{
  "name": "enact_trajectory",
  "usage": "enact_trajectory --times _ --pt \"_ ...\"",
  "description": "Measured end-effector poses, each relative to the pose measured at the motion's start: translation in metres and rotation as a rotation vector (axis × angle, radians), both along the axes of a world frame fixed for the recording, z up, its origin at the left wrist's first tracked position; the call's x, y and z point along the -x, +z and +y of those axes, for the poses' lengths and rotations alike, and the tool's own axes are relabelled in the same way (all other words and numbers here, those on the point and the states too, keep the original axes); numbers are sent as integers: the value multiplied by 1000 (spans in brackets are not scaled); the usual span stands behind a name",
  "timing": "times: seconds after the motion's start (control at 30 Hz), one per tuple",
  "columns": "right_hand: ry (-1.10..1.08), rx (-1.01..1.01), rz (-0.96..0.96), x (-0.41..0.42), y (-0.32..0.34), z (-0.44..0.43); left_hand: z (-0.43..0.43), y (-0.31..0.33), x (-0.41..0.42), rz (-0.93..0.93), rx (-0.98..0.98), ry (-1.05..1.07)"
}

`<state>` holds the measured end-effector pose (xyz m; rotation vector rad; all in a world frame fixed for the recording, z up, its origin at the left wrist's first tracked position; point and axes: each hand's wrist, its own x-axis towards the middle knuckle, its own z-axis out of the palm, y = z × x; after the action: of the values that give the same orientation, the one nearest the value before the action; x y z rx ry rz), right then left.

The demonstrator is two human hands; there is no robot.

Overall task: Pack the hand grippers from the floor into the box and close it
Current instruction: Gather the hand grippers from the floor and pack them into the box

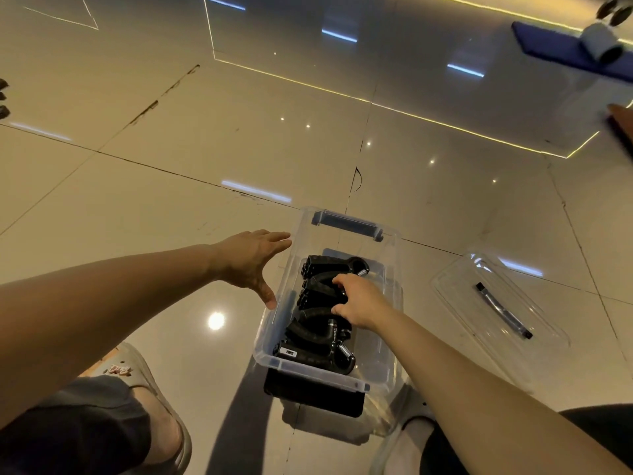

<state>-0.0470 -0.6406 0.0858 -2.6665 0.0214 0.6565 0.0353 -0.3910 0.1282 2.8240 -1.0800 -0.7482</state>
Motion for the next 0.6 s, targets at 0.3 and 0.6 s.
enact_trajectory --times 0.3,0.6 --pt "-303 -277 -272 -1 62 60 24 43 22 -21 119 84" --pt "-109 -392 -384 -15 150 241 226 124 49 0 399 621"
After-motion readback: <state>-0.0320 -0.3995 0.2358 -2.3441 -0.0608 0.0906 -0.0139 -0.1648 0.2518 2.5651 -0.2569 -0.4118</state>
